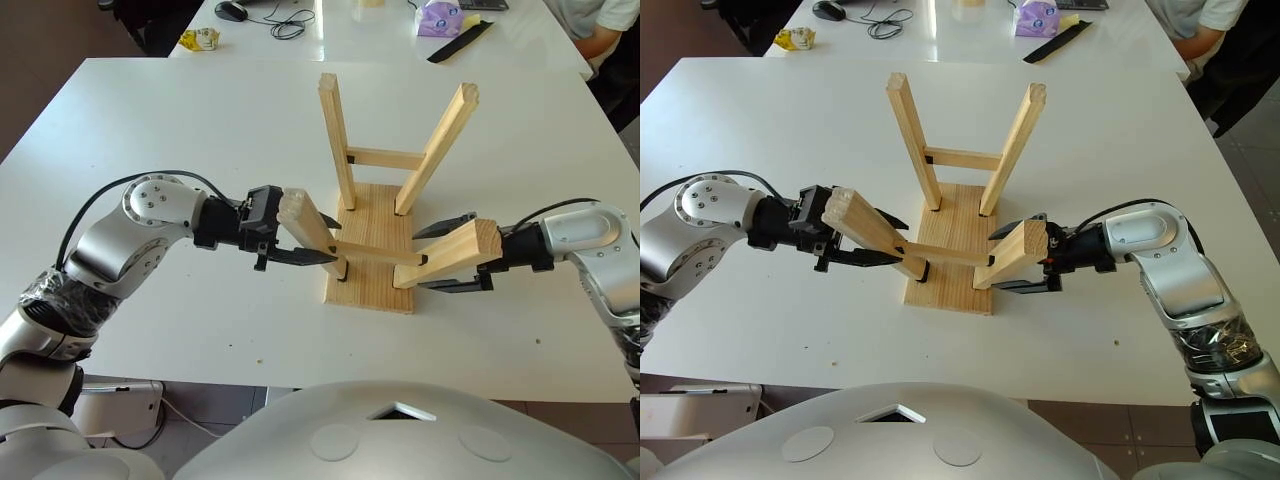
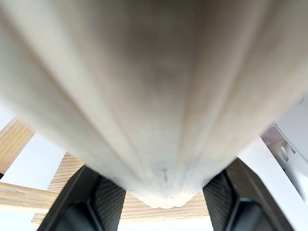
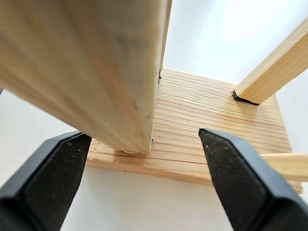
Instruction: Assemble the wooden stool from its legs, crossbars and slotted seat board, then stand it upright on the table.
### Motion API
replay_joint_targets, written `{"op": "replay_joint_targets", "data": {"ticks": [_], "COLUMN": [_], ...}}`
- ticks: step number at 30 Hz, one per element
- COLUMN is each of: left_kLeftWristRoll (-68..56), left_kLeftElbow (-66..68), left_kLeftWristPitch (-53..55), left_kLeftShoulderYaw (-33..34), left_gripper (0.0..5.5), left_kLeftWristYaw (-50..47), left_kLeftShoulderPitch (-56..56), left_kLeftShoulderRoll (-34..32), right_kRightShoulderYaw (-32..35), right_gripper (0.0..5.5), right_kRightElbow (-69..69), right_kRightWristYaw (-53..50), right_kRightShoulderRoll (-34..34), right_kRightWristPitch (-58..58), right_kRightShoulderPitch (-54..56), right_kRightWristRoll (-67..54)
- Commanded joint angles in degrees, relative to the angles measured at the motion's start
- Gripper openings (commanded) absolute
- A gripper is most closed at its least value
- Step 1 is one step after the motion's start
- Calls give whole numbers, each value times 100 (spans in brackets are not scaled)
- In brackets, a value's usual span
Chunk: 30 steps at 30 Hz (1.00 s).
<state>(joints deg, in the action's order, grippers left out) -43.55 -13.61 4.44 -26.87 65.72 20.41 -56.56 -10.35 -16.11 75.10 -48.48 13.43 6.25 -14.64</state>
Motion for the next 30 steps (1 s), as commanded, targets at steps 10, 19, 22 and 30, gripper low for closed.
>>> {"op": "replay_joint_targets", "data": {"ticks": [10, 19, 22, 30], "left_kLeftWristRoll": [1900, 1799, 1755, 1534], "left_kLeftElbow": [387, 358, 318, 44], "left_kLeftWristPitch": [1200, 1164, 1188, 1526], "left_kLeftShoulderYaw": [-1292, -1083, -1072, -536], "left_gripper": [205, 205, 205, 301], "left_kLeftWristYaw": [-1010, -1658, -1727, -1636], "left_kLeftShoulderPitch": [-1413, -1759, -1763, -1532], "left_kLeftShoulderRoll": [408, 562, 580, 469], "right_kRightShoulderYaw": [-243, 4, -19, 37], "right_gripper": [405, 405, 405, 403], "right_kRightElbow": [-326, -367, -359, -190], "right_kRightWristYaw": [-577, -638, -665, -728], "right_kRightShoulderRoll": [616, 521, 506, 409], "right_kRightWristPitch": [149, 312, 316, 119], "right_kRightShoulderPitch": [546, 509, 529, 312], "right_kRightWristRoll": [127, -35, -46, 105]}}
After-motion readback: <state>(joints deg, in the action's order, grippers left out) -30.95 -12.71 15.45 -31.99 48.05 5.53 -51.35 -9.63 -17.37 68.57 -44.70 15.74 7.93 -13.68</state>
